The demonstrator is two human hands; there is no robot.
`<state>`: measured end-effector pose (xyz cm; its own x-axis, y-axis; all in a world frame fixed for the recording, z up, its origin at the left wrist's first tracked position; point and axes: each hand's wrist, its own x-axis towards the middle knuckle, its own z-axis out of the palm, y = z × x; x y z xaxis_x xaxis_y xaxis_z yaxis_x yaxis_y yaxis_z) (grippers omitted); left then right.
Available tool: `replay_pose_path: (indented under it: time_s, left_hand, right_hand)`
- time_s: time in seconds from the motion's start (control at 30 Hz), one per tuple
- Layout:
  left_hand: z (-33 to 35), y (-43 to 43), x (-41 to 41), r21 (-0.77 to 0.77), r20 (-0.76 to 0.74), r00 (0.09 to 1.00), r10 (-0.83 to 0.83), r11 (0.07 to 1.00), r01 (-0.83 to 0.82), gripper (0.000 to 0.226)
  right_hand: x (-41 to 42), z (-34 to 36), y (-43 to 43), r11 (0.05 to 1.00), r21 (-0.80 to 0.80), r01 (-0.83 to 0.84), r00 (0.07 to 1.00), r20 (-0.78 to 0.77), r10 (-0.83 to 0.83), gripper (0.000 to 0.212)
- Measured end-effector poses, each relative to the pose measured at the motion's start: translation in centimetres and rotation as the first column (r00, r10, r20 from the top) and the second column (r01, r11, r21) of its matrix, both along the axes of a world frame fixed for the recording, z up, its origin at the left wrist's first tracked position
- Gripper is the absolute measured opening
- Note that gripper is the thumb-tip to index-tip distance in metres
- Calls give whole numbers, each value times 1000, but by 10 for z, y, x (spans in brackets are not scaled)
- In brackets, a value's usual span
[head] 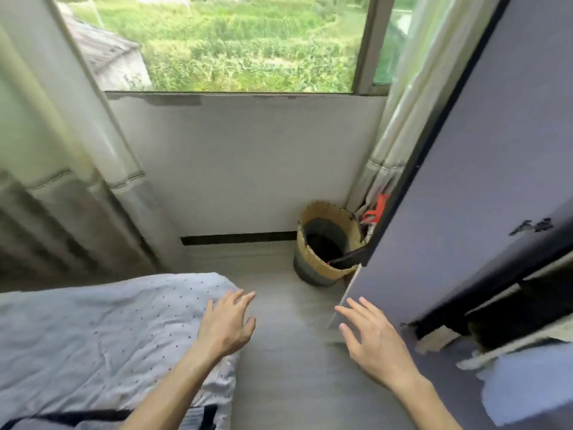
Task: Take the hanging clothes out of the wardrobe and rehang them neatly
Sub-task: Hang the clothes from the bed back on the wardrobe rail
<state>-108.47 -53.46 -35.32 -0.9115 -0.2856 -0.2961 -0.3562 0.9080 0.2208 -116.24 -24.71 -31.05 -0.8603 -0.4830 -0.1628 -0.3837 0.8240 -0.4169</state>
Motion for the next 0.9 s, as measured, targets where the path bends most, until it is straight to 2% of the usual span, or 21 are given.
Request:
replay_pose_path:
  time_s: [0.1,0.2,0.43,0.7,0.9]
  left_hand:
    - [-2,-45,71,-25,38,977,211,977,-211,58]
    - [-4,-73,141,-28,66,909,411,912,-410,59]
    - [-4,-69,270,18,84,652,753,653,-757,56]
    - [-2,-10,367,-9,86,374,924,376,-927,55]
    - [-9,31,402,-35,108,239,965,244,-969,55]
  right_hand:
    - [4,1,-63,976,4,-219,976,-1,219,43]
    - [17,5,-120,914,31,-404,914,-9,405,43]
    - [68,11,-213,669,23,-743,669,-12,744,46]
    - [135,0,-257,323,23,-946,323,2,946,44]
    - [168,-19,-271,155,39,-987,157,47,987,46]
